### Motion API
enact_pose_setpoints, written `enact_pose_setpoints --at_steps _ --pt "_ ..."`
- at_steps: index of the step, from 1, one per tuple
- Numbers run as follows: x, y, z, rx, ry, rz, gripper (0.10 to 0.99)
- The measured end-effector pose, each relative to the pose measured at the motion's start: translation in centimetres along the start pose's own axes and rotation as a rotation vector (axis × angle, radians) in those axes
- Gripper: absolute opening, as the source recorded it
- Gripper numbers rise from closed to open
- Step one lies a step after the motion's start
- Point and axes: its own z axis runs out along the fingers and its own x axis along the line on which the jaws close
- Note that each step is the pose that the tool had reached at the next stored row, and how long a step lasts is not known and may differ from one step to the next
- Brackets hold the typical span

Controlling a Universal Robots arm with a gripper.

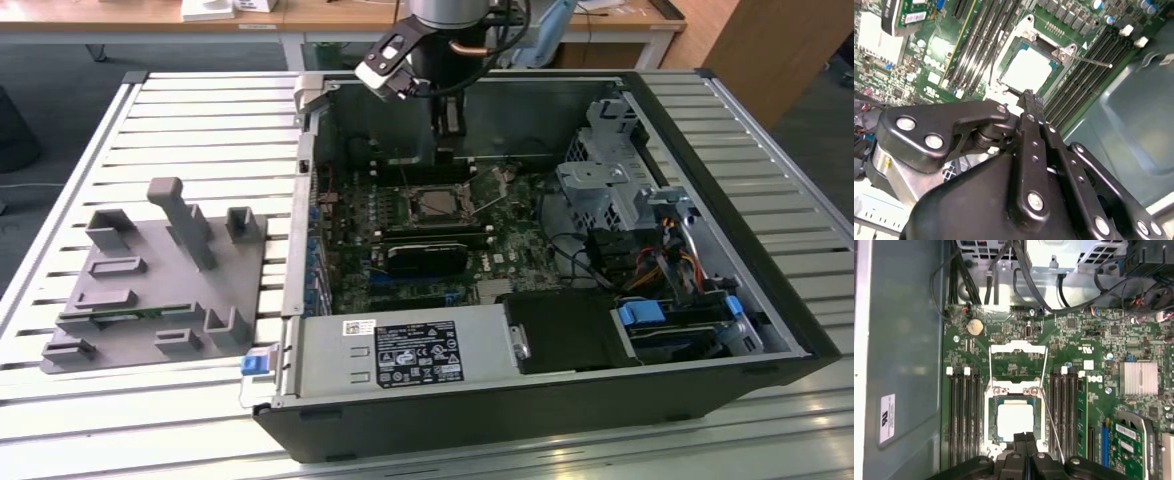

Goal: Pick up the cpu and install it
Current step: 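Close the cpu cover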

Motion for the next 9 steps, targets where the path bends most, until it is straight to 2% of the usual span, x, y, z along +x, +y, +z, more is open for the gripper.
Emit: enact_pose_setpoints --at_steps 7,9 --pt "-0.77 -0.01 0.06 0.000 0.0000 0.001 0.106" --pt "-0.84 0.23 0.13 0.000 0.0001 0.001 0.106"
